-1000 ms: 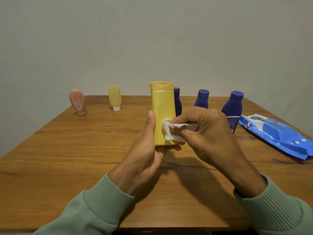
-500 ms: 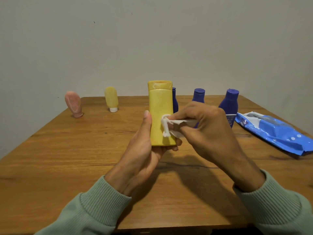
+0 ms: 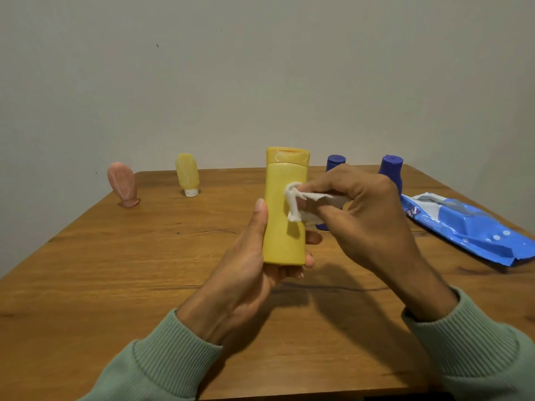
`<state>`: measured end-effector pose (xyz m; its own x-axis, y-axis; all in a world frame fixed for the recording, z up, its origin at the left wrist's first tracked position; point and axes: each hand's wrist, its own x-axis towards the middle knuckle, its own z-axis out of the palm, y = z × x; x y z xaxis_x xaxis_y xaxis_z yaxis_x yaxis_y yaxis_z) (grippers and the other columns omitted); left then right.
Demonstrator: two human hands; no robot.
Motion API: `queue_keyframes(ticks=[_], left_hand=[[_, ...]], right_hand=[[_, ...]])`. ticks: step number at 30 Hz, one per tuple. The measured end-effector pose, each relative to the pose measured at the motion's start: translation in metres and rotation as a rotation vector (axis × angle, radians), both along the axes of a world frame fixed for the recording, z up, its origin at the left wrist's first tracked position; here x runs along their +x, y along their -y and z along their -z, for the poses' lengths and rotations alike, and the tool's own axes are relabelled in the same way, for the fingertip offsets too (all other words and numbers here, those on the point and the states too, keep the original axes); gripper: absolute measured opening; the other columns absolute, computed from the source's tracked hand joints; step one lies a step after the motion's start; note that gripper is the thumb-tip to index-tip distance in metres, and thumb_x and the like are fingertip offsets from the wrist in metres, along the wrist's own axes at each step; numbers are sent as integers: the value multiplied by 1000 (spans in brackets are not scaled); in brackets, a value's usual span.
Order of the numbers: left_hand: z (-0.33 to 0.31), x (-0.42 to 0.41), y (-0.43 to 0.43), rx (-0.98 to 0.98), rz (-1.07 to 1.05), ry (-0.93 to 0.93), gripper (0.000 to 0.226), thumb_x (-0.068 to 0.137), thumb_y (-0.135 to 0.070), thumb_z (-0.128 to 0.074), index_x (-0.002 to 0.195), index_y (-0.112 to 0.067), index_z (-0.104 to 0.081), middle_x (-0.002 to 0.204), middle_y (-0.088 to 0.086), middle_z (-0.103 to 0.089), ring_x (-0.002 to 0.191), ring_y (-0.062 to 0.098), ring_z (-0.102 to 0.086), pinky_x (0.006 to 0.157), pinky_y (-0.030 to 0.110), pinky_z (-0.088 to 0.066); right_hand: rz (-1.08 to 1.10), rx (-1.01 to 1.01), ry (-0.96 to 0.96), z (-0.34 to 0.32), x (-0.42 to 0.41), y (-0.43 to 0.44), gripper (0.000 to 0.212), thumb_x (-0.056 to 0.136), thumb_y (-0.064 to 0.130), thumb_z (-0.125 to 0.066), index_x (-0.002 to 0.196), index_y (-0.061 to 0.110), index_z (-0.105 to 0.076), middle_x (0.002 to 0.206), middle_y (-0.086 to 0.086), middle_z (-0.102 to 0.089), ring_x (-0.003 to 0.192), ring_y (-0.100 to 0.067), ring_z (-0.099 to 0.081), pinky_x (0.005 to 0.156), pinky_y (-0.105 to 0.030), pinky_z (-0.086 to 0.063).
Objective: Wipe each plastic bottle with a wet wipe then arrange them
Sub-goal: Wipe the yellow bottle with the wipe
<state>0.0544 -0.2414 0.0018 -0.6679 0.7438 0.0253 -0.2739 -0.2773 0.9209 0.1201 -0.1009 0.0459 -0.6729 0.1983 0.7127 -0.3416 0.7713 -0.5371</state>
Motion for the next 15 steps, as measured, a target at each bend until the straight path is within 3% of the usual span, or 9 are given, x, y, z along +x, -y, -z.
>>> queue_keyframes(ticks=[4, 9, 15], left_hand=[[2, -2, 0, -52, -35, -93, 62, 94, -62, -32, 129, -16, -56, 93, 19, -69, 75, 26, -63, 68, 37, -46], [4, 4, 0, -106, -1, -112, 68, 93, -64, -32, 119, -10, -63, 90, 18, -68, 76, 26, -62, 72, 39, -43], [3, 5, 1, -127, 12, -132, 71, 90, -66, -32, 122, -10, -62, 90, 17, -68, 76, 25, -62, 72, 38, -44]], right_hand=[[-70, 25, 9, -3, 1, -4, 25, 81, 11, -68, 98, 29, -65, 88, 20, -59, 89, 2, -59, 67, -6, -47], [128, 15, -201, -2, -1, -11, 18, 83, 12, -69, 101, 12, -72, 91, 3, -67, 81, -2, -60, 67, -6, -43], [55, 44, -165, -4, 0, -12, 21, 83, 11, -68, 102, 21, -67, 89, 12, -62, 83, 3, -58, 68, -5, -44]])
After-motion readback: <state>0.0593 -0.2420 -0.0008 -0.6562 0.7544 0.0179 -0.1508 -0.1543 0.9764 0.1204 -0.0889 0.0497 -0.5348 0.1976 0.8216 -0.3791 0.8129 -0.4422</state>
